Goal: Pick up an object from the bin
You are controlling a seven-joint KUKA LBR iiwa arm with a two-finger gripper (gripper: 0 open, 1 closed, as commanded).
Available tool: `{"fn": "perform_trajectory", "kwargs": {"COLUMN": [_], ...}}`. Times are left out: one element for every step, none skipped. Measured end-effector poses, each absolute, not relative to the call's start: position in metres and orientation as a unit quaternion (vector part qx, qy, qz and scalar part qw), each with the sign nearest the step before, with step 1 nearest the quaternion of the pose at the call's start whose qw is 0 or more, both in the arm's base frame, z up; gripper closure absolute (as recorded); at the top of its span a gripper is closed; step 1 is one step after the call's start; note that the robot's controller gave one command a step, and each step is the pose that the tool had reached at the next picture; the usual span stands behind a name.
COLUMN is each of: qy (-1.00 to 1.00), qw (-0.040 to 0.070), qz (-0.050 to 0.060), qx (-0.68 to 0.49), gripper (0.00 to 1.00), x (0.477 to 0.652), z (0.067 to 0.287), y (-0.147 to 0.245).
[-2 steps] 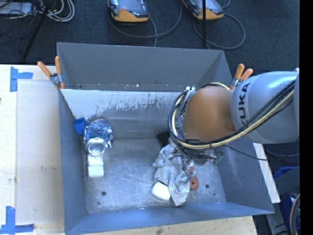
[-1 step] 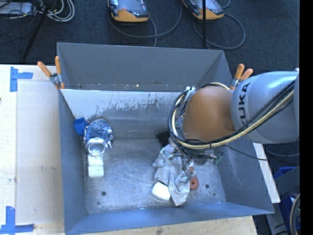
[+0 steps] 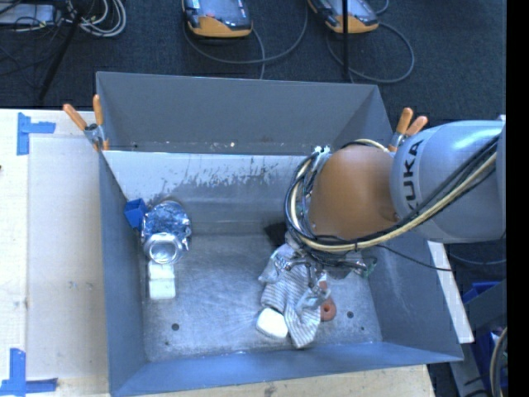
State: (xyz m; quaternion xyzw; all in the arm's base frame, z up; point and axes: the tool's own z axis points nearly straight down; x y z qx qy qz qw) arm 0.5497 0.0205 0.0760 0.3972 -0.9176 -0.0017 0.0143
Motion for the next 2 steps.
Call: {"fn": "perform_trajectory", "kwargs": {"qy": [-0.899, -0.89], "qw": [0.0, -0.002], "qz": [0.001, 0.0], "qx": [0.437, 0.456], "gripper": [1.0, 1.0], "x": [0.551, 0.587], "z": [0.084, 0.24], "y": [0.024, 0.02]}}
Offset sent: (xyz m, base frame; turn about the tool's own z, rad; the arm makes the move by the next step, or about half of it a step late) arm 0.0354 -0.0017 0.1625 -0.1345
